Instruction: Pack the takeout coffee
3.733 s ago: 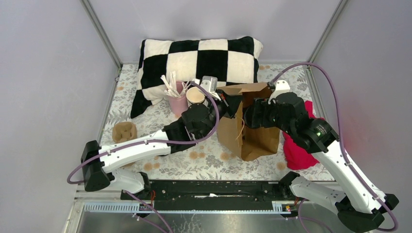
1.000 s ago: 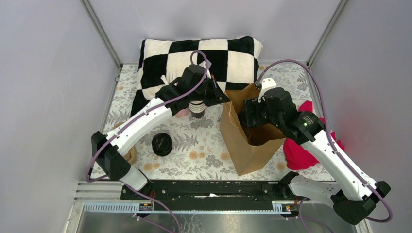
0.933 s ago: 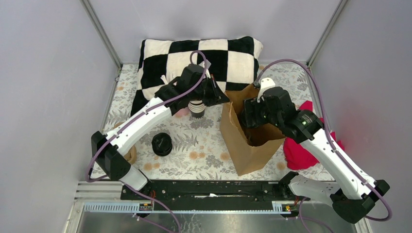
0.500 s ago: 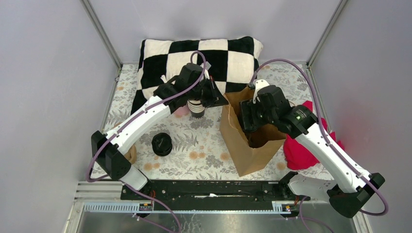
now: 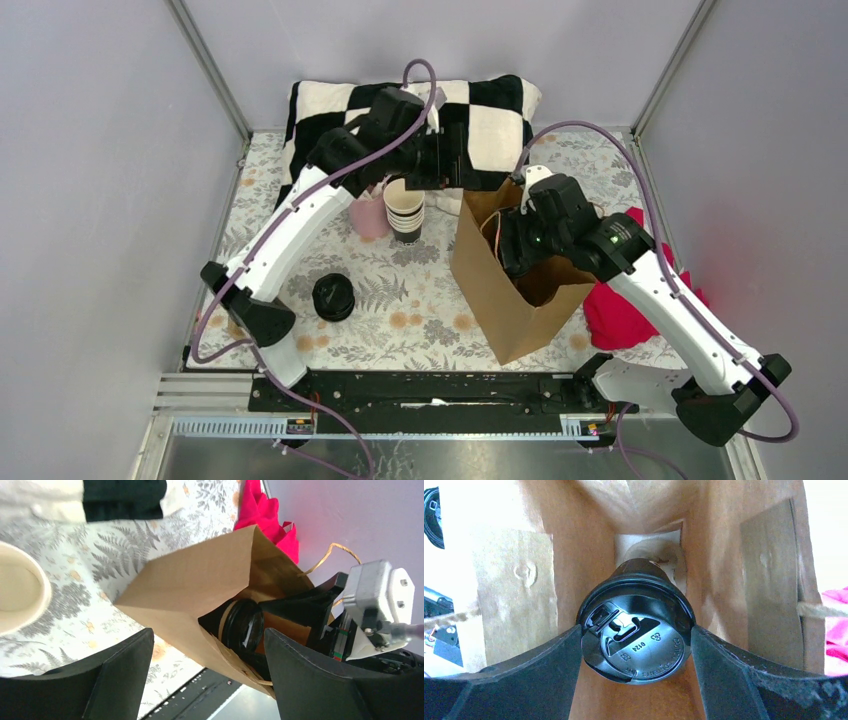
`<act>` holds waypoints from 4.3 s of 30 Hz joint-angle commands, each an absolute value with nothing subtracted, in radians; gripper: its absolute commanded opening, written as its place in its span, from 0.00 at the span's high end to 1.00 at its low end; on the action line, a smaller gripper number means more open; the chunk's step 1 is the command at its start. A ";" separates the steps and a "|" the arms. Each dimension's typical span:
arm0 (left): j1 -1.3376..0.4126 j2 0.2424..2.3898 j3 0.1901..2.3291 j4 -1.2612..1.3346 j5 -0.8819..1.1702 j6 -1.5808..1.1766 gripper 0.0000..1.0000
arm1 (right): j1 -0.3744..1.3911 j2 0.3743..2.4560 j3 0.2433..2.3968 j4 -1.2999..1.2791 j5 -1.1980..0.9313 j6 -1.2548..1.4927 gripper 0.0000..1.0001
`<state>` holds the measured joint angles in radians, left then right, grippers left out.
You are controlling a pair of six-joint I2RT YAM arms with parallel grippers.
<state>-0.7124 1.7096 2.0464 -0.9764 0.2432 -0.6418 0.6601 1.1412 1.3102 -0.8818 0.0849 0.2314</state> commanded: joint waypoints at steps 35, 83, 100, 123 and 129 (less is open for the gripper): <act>-0.766 1.917 2.342 -0.860 0.309 -0.332 0.08 | 0.664 1.035 1.344 -0.943 0.046 0.258 0.18; -0.971 1.928 2.351 -0.822 -0.028 -0.107 1.00 | 0.664 1.028 1.313 -0.909 0.065 0.177 0.18; -1.064 1.793 2.146 -0.587 -0.184 0.028 1.00 | 0.664 0.972 1.264 -0.830 0.167 0.156 0.18; -1.118 1.789 2.118 -0.466 -0.211 0.101 1.00 | 0.664 0.925 1.120 -0.598 0.372 0.004 0.19; -1.123 1.796 2.117 -0.466 -0.200 0.102 1.00 | 0.664 0.928 1.068 -0.509 0.392 -0.076 0.19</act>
